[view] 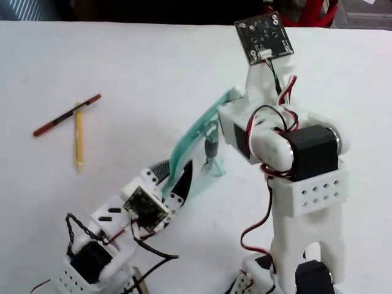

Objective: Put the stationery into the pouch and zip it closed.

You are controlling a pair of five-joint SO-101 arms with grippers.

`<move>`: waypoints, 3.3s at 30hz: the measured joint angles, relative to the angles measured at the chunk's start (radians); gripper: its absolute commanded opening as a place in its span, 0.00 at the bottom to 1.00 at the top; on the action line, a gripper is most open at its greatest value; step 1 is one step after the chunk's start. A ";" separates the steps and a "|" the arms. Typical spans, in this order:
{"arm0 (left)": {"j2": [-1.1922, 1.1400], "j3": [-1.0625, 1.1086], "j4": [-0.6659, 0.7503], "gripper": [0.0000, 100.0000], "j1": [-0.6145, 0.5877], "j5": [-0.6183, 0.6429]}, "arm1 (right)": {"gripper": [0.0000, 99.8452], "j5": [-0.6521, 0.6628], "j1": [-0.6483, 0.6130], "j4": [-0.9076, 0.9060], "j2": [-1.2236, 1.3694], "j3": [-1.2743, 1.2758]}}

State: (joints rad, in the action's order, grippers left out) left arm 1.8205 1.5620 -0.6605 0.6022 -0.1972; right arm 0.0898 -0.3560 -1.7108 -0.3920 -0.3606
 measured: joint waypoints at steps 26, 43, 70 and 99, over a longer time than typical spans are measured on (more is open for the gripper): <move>0.002 0.000 0.000 0.03 -0.006 0.000 | 0.02 0.000 0.040 0.060 0.097 -0.005; 0.002 0.000 0.000 0.03 -0.002 0.000 | 0.19 0.000 0.046 0.064 -0.011 0.000; 0.002 0.000 0.000 0.03 -0.002 0.000 | 0.03 0.000 0.018 0.114 0.064 0.003; 0.002 0.000 0.000 0.03 -0.002 0.000 | 0.02 0.000 0.018 0.141 0.068 0.006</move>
State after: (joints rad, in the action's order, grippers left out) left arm 1.8220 1.5620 -0.6605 0.6007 -0.1972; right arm 0.0898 -0.3376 -1.5696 -0.3245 -0.3544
